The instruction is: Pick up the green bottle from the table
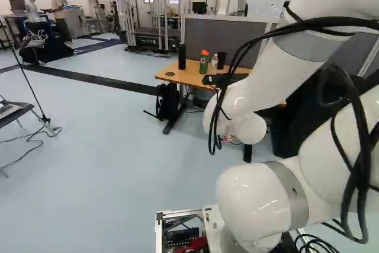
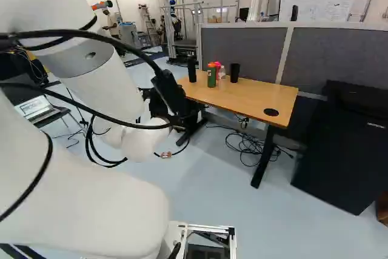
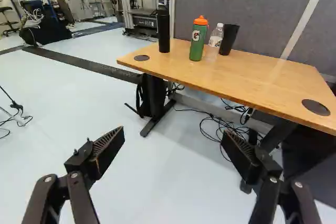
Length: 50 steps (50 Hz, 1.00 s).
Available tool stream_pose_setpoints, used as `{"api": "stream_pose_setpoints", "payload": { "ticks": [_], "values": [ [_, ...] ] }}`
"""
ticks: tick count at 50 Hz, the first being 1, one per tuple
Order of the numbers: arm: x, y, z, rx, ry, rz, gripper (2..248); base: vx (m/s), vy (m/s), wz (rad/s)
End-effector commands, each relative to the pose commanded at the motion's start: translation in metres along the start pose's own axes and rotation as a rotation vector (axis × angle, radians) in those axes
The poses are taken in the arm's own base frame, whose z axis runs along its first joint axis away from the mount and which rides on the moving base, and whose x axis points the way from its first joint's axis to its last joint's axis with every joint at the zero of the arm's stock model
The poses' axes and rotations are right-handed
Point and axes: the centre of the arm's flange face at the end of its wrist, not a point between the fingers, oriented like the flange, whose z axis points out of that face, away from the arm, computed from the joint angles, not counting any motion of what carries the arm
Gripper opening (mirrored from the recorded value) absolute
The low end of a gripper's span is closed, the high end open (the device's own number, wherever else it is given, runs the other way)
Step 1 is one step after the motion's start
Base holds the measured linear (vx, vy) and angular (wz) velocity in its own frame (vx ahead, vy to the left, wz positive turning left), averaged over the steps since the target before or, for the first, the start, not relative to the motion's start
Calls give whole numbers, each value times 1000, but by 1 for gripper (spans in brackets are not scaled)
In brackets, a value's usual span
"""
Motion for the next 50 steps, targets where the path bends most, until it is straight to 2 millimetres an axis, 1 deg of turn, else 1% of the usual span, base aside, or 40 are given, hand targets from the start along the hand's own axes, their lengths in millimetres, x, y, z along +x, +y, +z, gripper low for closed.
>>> {"api": "stream_pose_setpoints", "payload": {
  "ticks": [15, 20, 28, 40, 50],
  "values": [
    [0, 0, 0, 0, 0, 0, 247, 0, 0, 0],
    [0, 0, 0, 0, 0, 0, 247, 69, 48, -45],
    [0, 0, 0, 0, 0, 0, 247, 166, 129, -56],
    [0, 0, 0, 0, 0, 0, 247, 198, 178, -56],
    [0, 0, 0, 0, 0, 0, 247, 187, 140, -202]
  ]
}}
